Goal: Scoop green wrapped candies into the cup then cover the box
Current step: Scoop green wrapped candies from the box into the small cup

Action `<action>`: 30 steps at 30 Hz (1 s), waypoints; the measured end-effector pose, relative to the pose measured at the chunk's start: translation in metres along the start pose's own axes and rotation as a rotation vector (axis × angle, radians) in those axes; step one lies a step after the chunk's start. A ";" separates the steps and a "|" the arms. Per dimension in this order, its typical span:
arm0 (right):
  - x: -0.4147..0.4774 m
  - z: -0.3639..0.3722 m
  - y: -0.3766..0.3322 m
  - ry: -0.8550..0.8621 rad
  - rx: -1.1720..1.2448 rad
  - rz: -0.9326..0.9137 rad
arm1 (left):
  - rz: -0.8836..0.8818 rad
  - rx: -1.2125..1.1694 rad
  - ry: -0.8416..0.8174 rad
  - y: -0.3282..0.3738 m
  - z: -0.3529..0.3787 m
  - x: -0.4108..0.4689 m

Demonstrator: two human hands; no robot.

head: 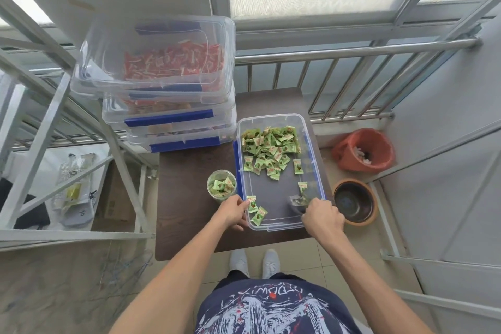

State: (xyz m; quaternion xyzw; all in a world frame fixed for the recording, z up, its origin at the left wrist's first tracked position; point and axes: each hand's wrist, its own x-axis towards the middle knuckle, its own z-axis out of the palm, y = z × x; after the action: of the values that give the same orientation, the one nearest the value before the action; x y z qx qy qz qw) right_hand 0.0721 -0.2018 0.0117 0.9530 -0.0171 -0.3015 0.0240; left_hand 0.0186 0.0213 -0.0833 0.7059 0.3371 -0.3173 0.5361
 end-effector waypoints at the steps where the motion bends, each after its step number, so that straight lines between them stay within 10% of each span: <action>1: 0.002 -0.004 0.003 -0.002 0.006 0.003 | -0.001 -0.004 -0.001 0.000 0.000 0.001; 12: 0.028 -0.065 -0.017 -0.277 -0.155 -0.064 | 0.007 -0.019 0.034 -0.004 0.003 0.003; 30: 0.018 0.018 -0.004 0.011 0.104 0.022 | 0.026 0.023 0.056 -0.003 0.007 0.000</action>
State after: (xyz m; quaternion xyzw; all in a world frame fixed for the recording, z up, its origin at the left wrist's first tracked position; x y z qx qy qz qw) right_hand 0.0769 -0.1996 -0.0135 0.9544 -0.0429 -0.2945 -0.0223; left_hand 0.0152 0.0151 -0.0864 0.7250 0.3392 -0.2941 0.5224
